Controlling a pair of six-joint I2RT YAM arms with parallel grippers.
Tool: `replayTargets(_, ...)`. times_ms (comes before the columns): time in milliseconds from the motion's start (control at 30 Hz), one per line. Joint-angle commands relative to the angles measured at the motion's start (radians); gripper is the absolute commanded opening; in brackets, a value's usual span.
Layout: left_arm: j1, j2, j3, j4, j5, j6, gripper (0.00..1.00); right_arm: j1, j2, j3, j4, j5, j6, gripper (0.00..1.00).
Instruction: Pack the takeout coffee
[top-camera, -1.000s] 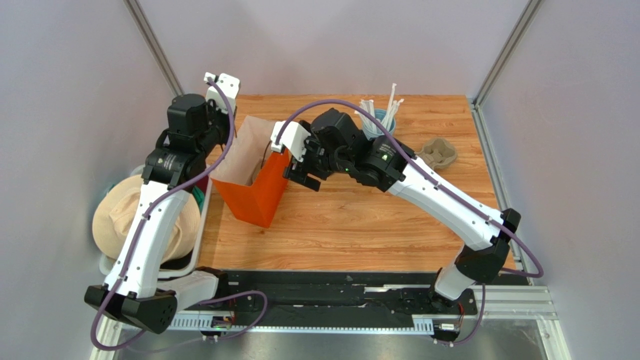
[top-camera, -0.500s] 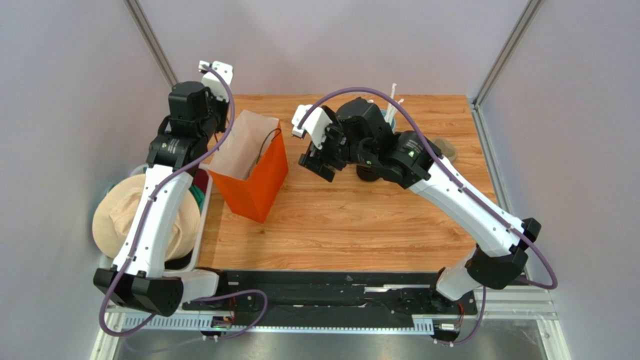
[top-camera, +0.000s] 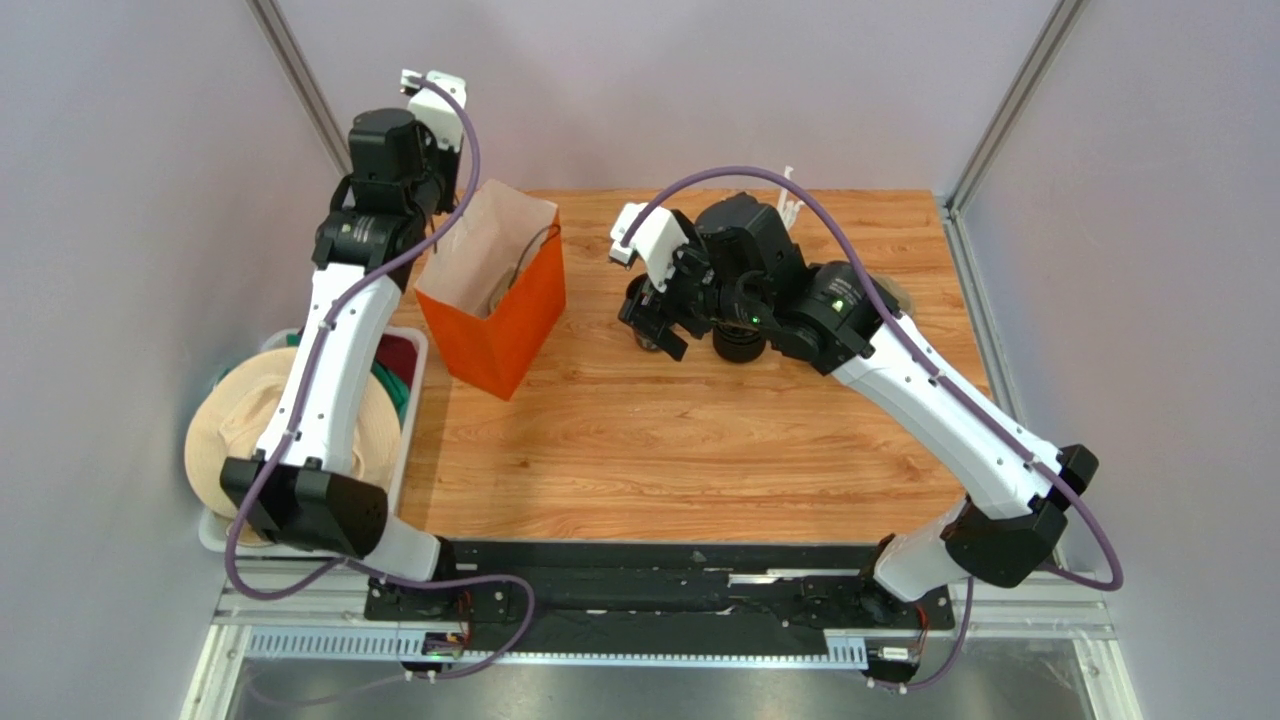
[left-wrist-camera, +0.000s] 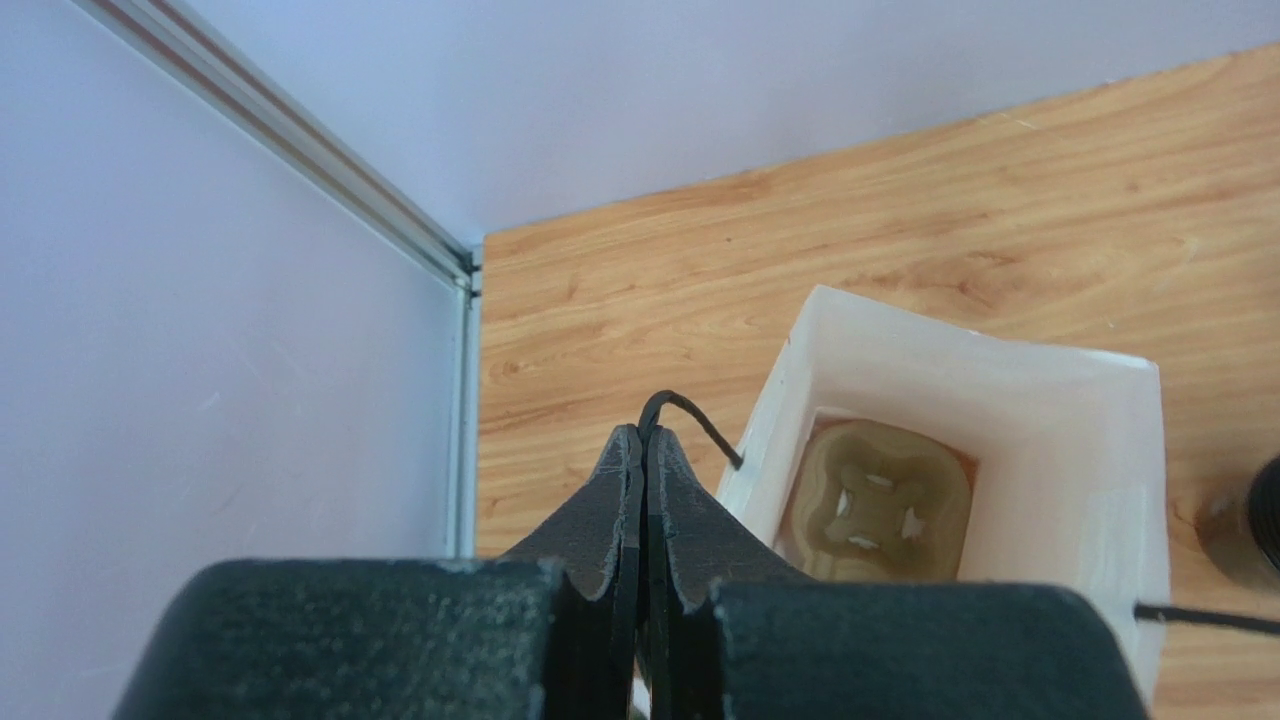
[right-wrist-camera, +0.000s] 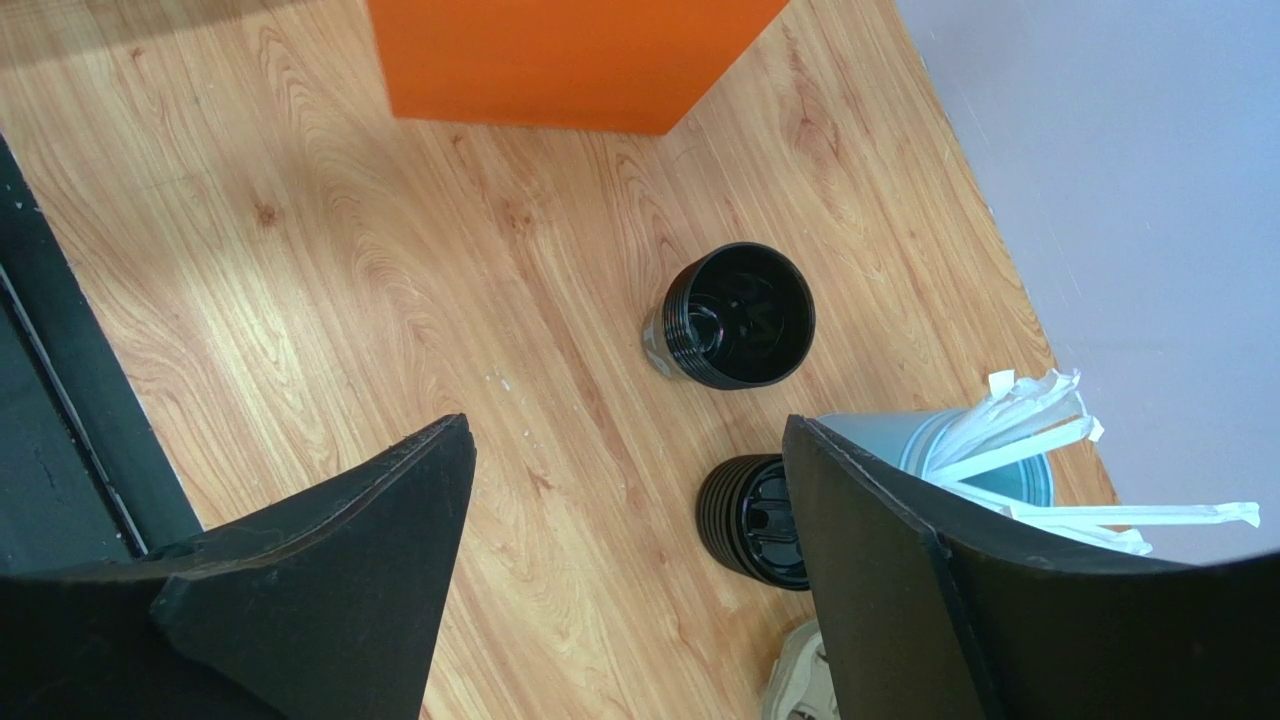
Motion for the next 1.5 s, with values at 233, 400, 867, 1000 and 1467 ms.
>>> replayTargets(233, 0.08, 0.22, 0.24, 0.044, -0.011, 0.006, 0.0, -0.012, -0.033, -0.007, 0.056, -0.003, 0.021, 0.81)
replayTargets(400, 0.111, 0.274, 0.288, 0.027, -0.008, -0.027, 0.0, -0.017, -0.036, -0.013, 0.061, 0.001, 0.02, 0.81)
replayTargets(867, 0.121, 0.147, 0.217, 0.033, 0.105, -0.093, 0.38, -0.043, -0.055, -0.033, 0.063, -0.022, 0.018, 0.87)
replayTargets(1000, 0.121, 0.073, 0.174, 0.038, 0.151, -0.106, 0.62, -0.066, -0.064, -0.033, 0.061, -0.039, 0.024, 0.92)
replayTargets(1467, 0.121, -0.341, -0.125, 0.032, 0.542, -0.103, 0.99, -0.245, -0.138, -0.097, 0.037, -0.229, 0.058, 0.99)
